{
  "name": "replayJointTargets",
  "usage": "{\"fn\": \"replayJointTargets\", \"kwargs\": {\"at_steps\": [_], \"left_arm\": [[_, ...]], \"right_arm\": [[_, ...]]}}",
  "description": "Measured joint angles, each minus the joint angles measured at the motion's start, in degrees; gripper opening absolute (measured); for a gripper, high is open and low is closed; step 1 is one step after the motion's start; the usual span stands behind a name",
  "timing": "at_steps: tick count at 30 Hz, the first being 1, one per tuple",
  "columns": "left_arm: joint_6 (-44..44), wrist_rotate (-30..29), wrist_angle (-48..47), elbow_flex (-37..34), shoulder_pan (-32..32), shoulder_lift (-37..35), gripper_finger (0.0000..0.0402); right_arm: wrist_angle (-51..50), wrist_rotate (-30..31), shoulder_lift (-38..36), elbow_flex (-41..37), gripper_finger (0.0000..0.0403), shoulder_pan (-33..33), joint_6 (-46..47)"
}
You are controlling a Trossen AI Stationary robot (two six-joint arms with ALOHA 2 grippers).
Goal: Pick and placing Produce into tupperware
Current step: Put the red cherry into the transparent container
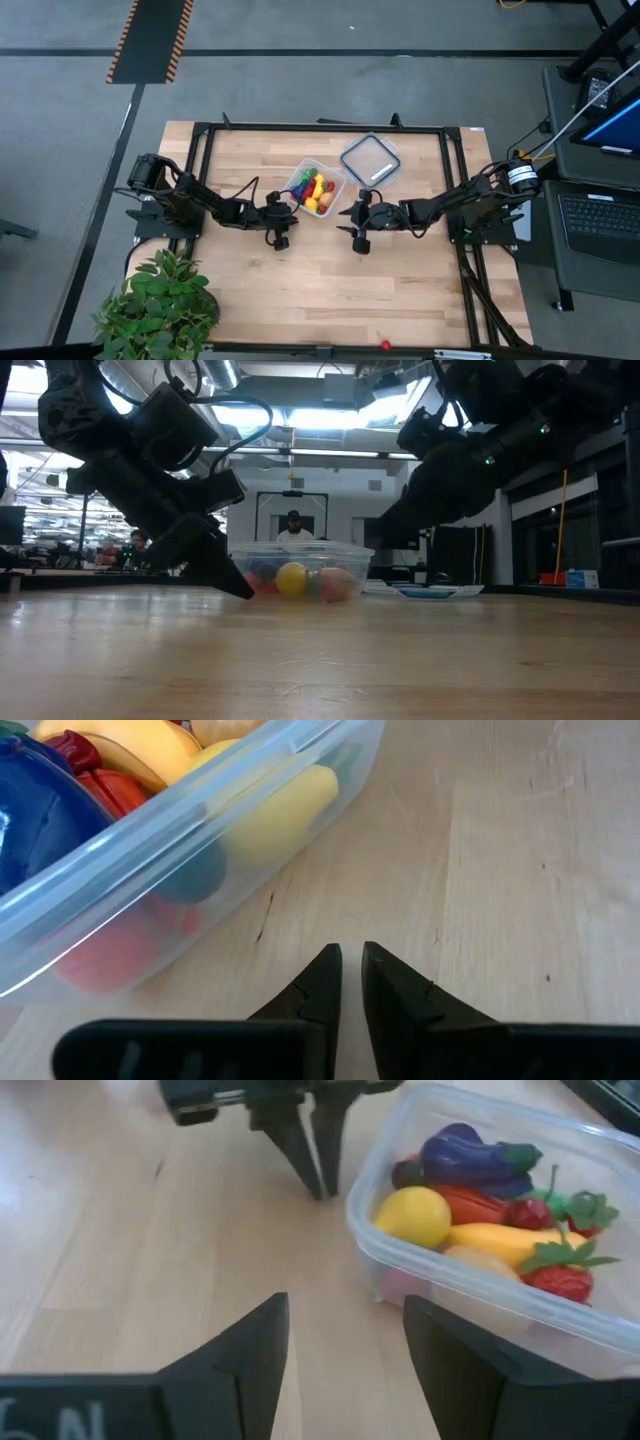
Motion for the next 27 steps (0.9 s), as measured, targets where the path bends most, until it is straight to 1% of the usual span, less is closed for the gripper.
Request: {"fn": "replayJointTargets", "kwargs": {"at_steps": [3, 5, 7, 9, 11, 13, 17, 19, 21, 25, 27], "left_arm": [[0.0, -0.6, 0.0, 0.0, 0.0, 0.0, 0.0039], [0.0, -0.6, -0.1, 0.0, 0.0, 0.0, 0.0035], [-0.1, -0.6, -0.1, 0.0, 0.0, 0.0, 0.0026], [-0.5, -0.6, 0.1, 0.0, 0.0, 0.0, 0.0014], [-1.3, -0.1, 2.5, -0.1, 0.0, 0.0, 0.0004], [-0.7, 3.0, 7.4, -0.1, 0.0, 0.0, 0.0004], [3.4, 14.4, 17.8, 0.0, -0.1, 0.0, 0.0016], [3.5, 18.8, 20.8, 0.0, -0.1, 0.0, 0.0021], [2.8, 20.8, 21.8, 0.0, -0.1, 0.0, 0.0026], [3.3, 20.0, 22.2, 0.0, -1.0, 0.0, 0.0045], [3.3, 19.2, 22.5, 0.0, -1.5, 0.0, 0.0061]], "right_arm": [[-0.8, -0.6, -1.0, 0.0, 0.0200, 0.0, -1.2], [-3.2, -0.6, -3.2, 0.2, 0.0200, 0.0, -1.4], [-10.2, -0.6, -6.2, 1.9, 0.0200, 0.0, -1.1], [-20.1, -0.6, -9.5, 4.6, 0.0200, 0.0, 0.2], [-30.2, -1.3, -12.3, 8.3, 0.0200, 0.4, 1.5], [-40.1, -1.4, -14.2, 12.0, 0.0200, 1.1, 3.9], [-57.5, -1.7, -15.3, 19.4, 0.0200, 3.3, 9.1], [-64.6, -3.9, -15.4, 22.8, 0.0200, 4.5, 12.2], [-69.2, -7.3, -15.4, 25.4, 0.0200, 5.6, 16.4], [-72.4, -14.8, -15.5, 28.6, 0.0200, 7.7, 25.5], [-72.0, -16.4, -15.5, 29.0, 0.0200, 9.0, 29.3]]}}
